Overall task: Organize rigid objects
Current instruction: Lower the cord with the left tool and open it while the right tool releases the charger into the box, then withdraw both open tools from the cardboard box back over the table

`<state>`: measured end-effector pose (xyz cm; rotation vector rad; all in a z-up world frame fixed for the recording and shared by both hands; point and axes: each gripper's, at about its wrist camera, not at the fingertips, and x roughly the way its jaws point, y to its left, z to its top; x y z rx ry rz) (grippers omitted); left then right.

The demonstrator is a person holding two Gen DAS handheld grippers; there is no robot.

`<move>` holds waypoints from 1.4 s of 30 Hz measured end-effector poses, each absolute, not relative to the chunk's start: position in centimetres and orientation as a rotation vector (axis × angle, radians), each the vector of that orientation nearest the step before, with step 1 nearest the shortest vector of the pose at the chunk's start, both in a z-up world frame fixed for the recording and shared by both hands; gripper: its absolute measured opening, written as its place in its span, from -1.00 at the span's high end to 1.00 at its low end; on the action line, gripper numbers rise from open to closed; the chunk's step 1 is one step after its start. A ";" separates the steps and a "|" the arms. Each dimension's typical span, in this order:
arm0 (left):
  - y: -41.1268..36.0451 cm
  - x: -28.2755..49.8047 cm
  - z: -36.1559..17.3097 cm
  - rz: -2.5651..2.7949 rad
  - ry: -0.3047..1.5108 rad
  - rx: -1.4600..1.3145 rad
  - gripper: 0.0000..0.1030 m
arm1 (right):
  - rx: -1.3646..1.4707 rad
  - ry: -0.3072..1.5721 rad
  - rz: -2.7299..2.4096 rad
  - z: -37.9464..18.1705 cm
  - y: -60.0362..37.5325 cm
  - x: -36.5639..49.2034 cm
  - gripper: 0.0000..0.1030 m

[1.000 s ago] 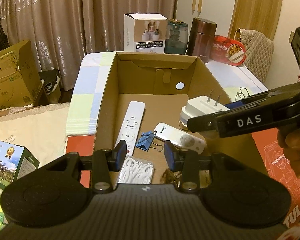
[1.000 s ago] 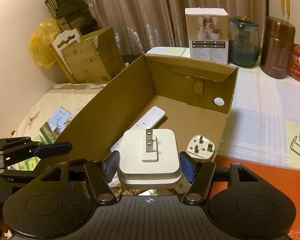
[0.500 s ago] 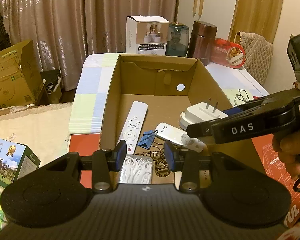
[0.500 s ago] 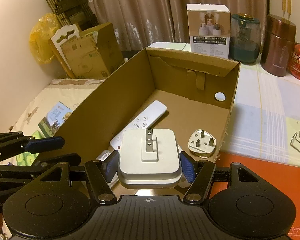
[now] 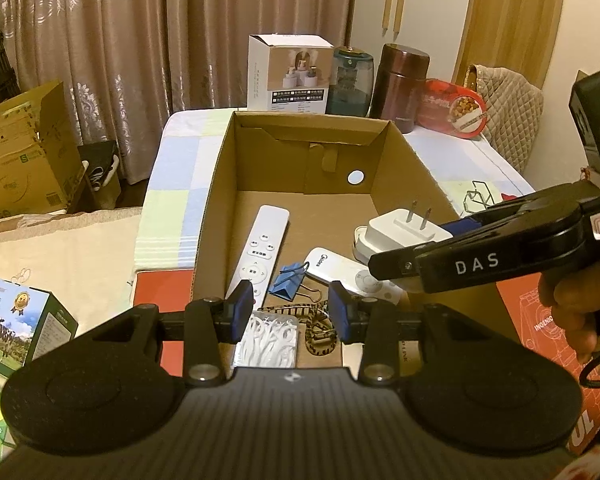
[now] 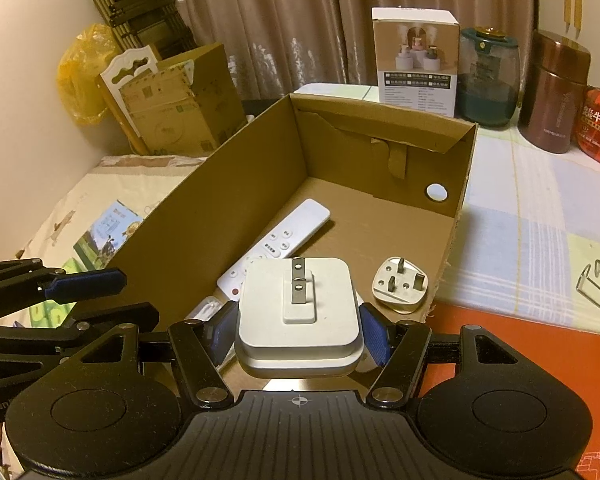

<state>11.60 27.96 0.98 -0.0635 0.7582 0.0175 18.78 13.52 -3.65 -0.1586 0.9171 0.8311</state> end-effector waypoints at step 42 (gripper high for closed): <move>19.1 5.4 7.4 0.024 0.635 -0.128 -0.38 | 0.070 0.751 0.747 4.9 -1.8 12.0 -0.23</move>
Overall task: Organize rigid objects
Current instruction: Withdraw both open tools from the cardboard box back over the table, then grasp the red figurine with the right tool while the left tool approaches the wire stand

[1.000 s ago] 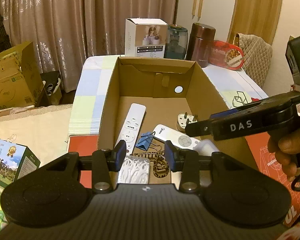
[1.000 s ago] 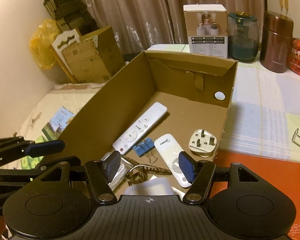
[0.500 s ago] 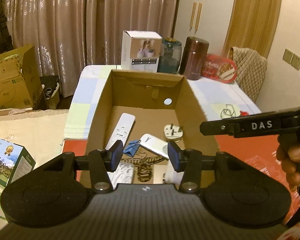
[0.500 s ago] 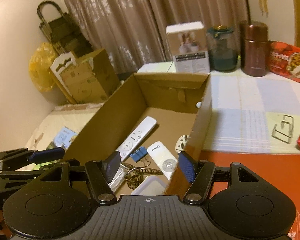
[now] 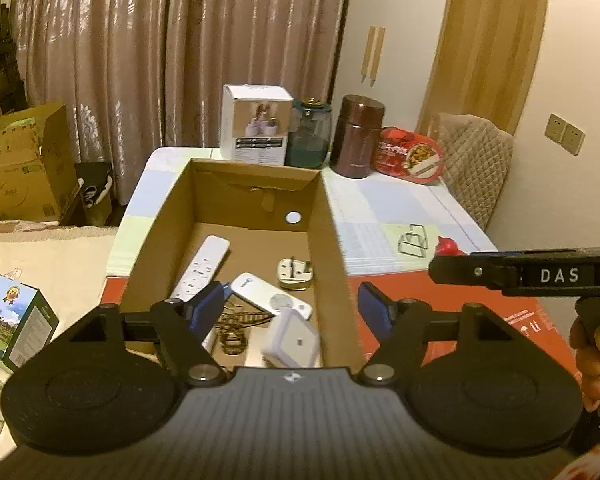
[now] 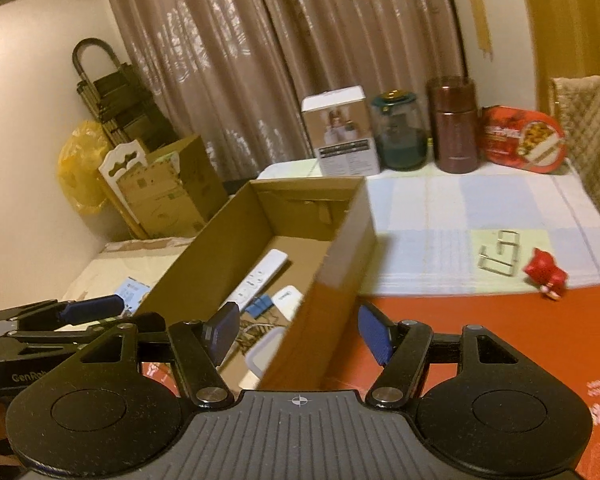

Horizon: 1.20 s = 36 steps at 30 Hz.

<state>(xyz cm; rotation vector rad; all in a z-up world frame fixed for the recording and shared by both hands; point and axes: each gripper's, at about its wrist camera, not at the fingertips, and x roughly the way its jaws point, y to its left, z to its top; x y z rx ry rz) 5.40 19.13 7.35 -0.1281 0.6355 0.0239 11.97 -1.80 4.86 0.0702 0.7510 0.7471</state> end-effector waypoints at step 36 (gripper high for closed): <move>2.9 7.3 5.5 -0.114 0.650 -0.097 -0.66 | 0.164 0.738 0.453 2.8 -22.9 11.4 -0.35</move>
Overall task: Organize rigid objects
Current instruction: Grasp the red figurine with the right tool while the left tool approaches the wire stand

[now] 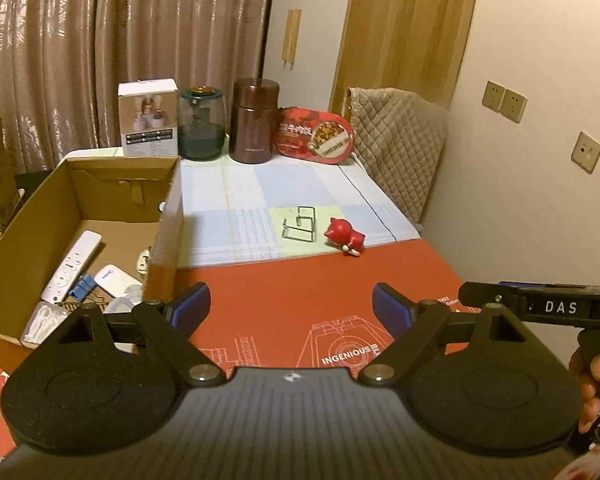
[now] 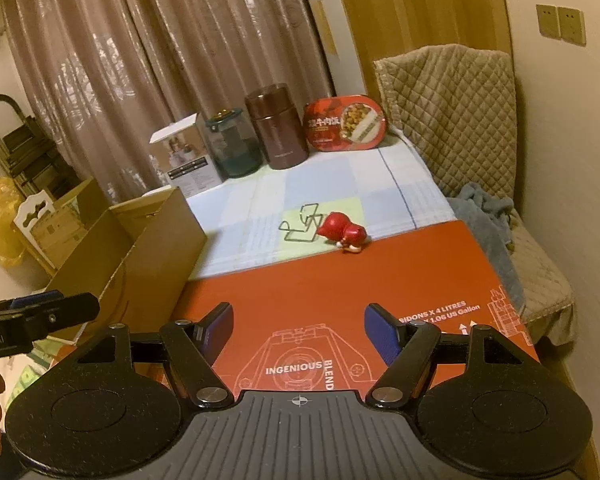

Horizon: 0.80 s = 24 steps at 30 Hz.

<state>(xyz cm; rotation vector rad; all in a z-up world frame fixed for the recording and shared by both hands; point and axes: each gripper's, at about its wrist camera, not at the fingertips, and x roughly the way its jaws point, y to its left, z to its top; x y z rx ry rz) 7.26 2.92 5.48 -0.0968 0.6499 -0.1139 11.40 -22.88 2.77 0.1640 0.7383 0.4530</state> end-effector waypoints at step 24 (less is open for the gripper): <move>1.1 9.0 5.7 -0.130 0.626 -0.081 -0.66 | 0.137 0.701 0.414 4.2 -24.8 11.9 -0.35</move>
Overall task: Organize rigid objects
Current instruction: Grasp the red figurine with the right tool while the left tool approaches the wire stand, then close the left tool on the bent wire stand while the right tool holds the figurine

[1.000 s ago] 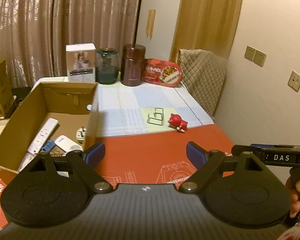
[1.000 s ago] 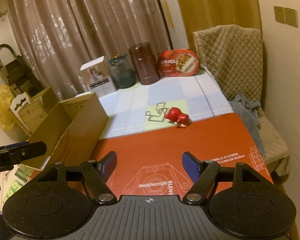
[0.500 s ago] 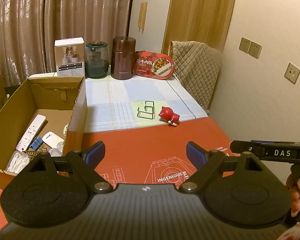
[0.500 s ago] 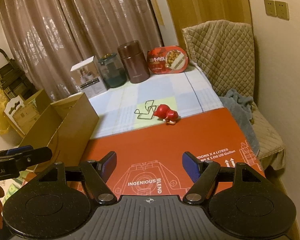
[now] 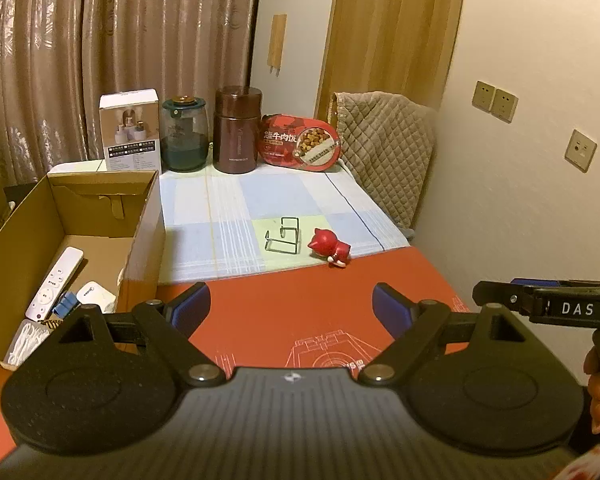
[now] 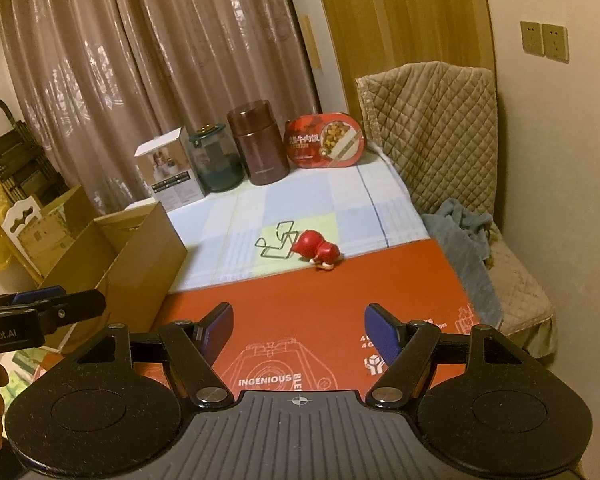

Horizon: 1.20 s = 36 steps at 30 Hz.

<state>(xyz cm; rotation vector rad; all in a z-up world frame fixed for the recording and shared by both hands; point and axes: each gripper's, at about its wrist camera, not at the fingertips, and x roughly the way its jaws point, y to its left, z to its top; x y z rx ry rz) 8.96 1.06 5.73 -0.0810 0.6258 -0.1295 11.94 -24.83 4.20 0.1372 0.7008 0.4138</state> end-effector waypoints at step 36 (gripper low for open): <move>1.9 28.7 -6.7 -0.043 0.731 -0.203 -0.66 | 0.162 0.877 0.449 -12.5 -18.3 37.6 0.34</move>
